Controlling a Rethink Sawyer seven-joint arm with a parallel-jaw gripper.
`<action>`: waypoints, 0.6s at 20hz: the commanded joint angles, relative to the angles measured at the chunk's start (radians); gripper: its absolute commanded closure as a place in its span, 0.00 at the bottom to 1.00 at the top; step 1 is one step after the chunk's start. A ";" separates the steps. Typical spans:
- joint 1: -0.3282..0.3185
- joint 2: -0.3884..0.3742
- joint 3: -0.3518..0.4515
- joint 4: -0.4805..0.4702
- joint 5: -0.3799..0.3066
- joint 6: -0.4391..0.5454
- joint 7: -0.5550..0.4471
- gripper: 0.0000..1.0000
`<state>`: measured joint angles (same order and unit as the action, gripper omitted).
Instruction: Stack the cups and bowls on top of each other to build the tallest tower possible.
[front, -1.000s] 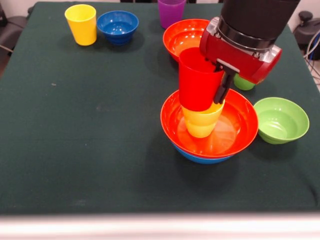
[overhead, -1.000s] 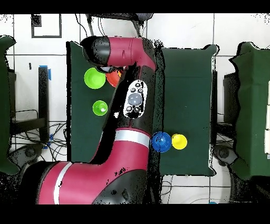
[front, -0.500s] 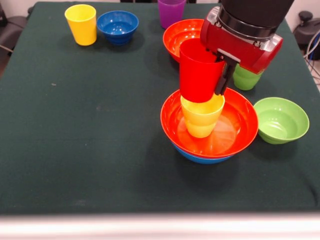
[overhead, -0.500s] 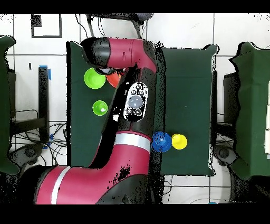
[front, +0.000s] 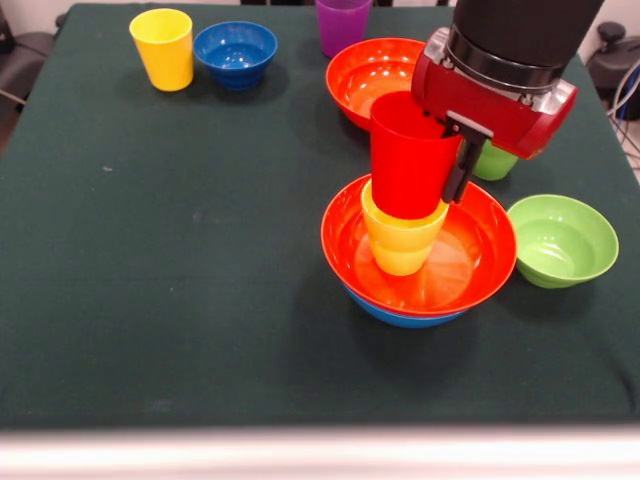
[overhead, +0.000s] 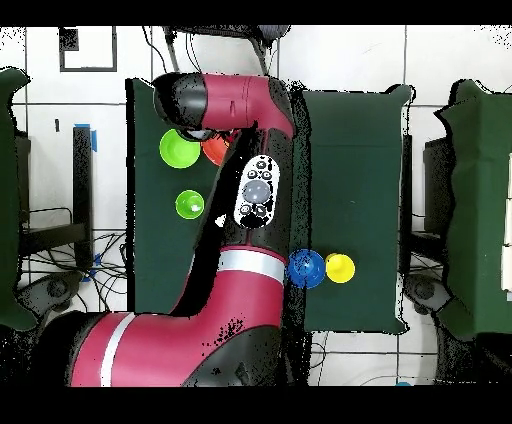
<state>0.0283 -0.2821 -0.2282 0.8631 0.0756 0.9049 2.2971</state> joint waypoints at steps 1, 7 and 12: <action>-0.026 0.023 0.128 0.111 -0.069 -0.058 -0.159 1.00; -0.034 0.025 0.136 0.125 -0.075 -0.080 -0.159 1.00; -0.032 0.026 0.134 0.127 -0.083 -0.090 -0.152 1.00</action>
<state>0.0126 -0.2805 -0.2068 0.8903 0.0735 0.8568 2.2971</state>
